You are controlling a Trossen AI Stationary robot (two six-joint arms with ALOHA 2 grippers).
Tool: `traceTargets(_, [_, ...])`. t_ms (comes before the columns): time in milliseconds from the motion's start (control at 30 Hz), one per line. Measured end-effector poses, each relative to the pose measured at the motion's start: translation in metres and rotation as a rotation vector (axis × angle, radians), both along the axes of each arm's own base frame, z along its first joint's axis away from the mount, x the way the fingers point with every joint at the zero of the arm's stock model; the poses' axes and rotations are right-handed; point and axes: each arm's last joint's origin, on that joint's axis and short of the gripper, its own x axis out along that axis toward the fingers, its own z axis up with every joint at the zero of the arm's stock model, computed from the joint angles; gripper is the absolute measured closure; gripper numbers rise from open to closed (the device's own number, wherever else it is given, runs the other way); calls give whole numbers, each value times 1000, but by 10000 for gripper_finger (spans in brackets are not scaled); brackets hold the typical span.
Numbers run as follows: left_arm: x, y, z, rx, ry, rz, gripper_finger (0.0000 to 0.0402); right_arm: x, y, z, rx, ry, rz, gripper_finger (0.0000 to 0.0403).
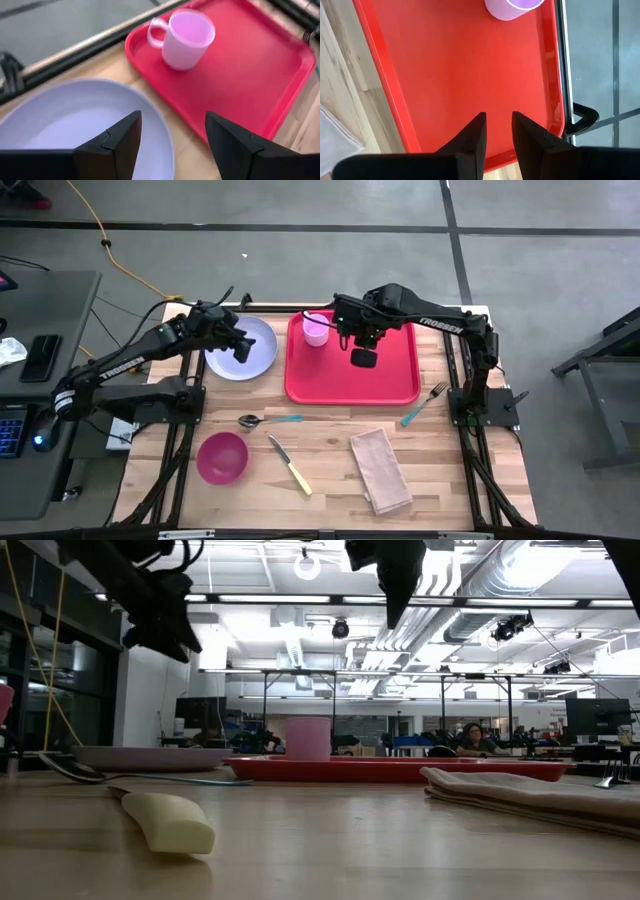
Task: Set up tray
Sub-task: Put the purple plate under the pink mug on the red tray
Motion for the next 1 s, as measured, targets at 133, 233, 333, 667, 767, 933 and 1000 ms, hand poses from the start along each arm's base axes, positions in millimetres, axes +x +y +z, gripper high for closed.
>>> traceTargets(133, [-9, -6, -1, -26, 36, 1, 153, -2, -3, 2, -2, -7, -8, 332])
traceTargets(233, [-13, -9, -4, -59, 65, 10, 153, -10, -5, 10, -9, -32, -22, 332])
traceTargets(333, [-15, -11, -6, -84, 91, 16, 153, -22, -9, 23, -22, -75, -45, 332])
traceTargets(667, [-16, -12, -7, -94, 110, -29, 153, -70, -8, 66, -71, -244, -147, 332])
traceTargets(767, [-16, -13, -8, -100, 108, -62, 153, -82, -4, 76, -83, -286, -163, 332])
traceTargets(933, [-16, -14, -8, -120, 109, -82, 153, -99, 2, 89, -95, -342, -170, 332])
traceTargets(1000, [-16, -15, -9, -137, 107, -96, 153, -105, 3, 93, -97, -362, -181, 332])
